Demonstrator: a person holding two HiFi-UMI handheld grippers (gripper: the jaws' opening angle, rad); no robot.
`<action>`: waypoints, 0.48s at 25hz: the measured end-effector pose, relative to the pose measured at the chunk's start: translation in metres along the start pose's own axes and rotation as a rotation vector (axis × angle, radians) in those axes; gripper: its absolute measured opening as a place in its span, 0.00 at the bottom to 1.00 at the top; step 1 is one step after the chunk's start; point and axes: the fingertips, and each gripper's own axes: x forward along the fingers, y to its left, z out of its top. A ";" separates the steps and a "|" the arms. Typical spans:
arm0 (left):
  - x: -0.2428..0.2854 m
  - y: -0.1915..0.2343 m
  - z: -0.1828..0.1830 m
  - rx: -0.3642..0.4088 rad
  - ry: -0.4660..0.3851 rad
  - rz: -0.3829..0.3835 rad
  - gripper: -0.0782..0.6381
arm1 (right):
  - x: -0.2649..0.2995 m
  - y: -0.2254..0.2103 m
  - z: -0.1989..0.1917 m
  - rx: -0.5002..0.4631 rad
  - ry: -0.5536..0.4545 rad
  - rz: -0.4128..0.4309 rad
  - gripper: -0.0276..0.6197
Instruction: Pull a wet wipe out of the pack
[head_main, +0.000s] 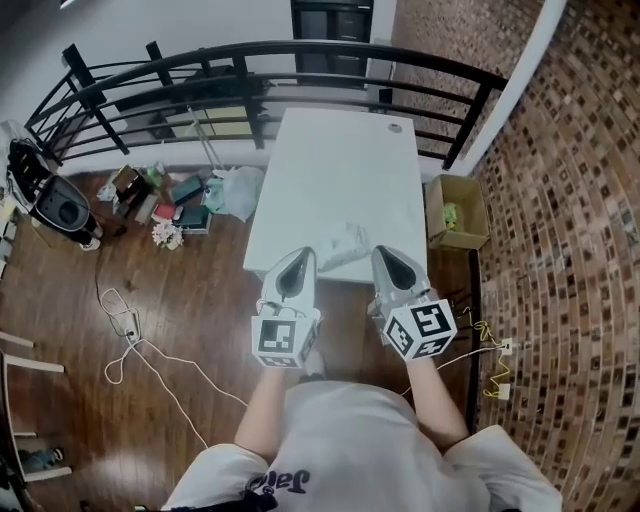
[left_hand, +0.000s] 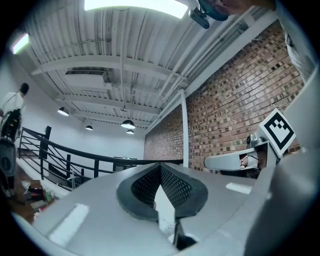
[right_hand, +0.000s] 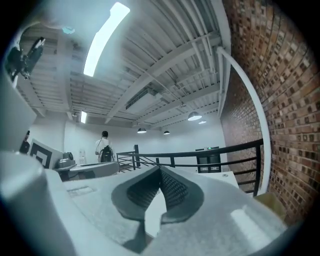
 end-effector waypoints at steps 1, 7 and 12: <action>-0.003 -0.012 -0.001 -0.001 0.007 0.002 0.13 | -0.009 0.002 0.002 -0.001 0.000 0.011 0.03; -0.035 -0.097 -0.007 -0.020 0.039 0.029 0.13 | -0.083 0.007 -0.003 -0.019 0.029 0.077 0.03; -0.075 -0.141 -0.002 0.002 0.063 0.086 0.13 | -0.129 0.013 -0.009 0.046 0.035 0.123 0.03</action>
